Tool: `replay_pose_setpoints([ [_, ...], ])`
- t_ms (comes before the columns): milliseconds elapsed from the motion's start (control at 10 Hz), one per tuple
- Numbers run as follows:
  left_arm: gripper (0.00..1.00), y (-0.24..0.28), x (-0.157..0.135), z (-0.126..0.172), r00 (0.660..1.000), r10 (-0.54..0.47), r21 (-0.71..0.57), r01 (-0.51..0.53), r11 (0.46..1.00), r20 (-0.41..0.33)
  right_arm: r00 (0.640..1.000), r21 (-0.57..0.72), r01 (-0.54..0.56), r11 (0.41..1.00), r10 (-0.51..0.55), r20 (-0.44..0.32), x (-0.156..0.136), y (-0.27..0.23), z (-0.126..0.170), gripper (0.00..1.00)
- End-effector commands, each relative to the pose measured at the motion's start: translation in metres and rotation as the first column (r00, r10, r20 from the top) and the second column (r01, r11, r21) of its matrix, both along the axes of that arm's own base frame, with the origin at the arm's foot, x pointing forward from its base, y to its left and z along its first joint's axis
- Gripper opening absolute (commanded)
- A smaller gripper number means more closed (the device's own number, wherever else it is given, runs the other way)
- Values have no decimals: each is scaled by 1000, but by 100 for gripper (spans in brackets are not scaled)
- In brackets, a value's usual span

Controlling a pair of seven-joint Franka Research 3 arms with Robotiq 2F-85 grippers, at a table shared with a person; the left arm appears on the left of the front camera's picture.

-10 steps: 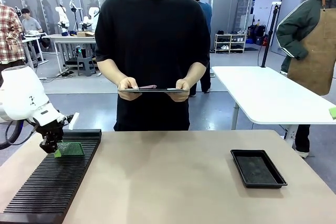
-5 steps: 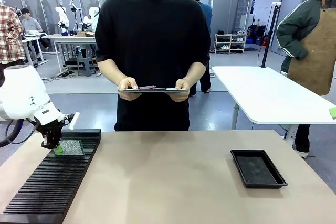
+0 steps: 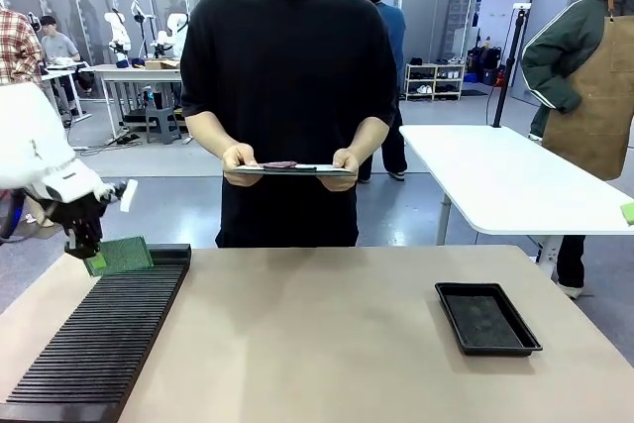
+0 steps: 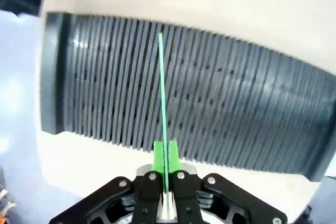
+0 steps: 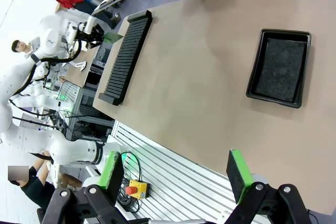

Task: Inspect the PCB.
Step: Pick up the Blank PCB and present it to the human.

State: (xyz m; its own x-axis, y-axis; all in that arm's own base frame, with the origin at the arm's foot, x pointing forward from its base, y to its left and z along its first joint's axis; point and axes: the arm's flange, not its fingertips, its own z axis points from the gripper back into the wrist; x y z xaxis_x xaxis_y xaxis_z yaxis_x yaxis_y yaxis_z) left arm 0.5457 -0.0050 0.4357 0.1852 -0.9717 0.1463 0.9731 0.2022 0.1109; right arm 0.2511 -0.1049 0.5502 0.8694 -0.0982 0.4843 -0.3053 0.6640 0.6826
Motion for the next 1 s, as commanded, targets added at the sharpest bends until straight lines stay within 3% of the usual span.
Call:
replay_pose_setpoints([
  [0, 0, 14, -20, 23, 999, 22, -133, -28, 991, -43, 1000, 5, -12, 1000, 12, 18, -1, -1, 0, 100],
  [200, 0, 23, -30, 24, 977, 122, -307, -171, 936, -173, 1000, 5, -12, 1000, 12, 18, -1, -1, 0, 100],
  [300, 0, 29, -26, 14, 961, 132, -437, -231, 869, -245, 1000, 5, -12, 1000, 12, 18, -1, -1, 0, 100],
  [400, 0, 29, -14, 0, 940, 81, -553, -263, 790, -332, 1000, 5, -12, 1000, 12, 18, -1, -1, 0, 100],
  [600, 0, 29, 9, -29, 921, -64, -683, -238, 690, -385, 1000, 5, -12, 1000, 12, 18, -1, -1, 0, 100],
  [700, 0, 26, 19, -52, 887, -93, -701, -290, 652, -453, 1000, 5, -12, 1000, 12, 18, -1, -1, 0, 100],
  [900, 0, 15, 30, -98, 811, -106, -744, -466, 479, -576, 1000, 5, -12, 1000, 12, 18, -1, -1, 0, 100],
])
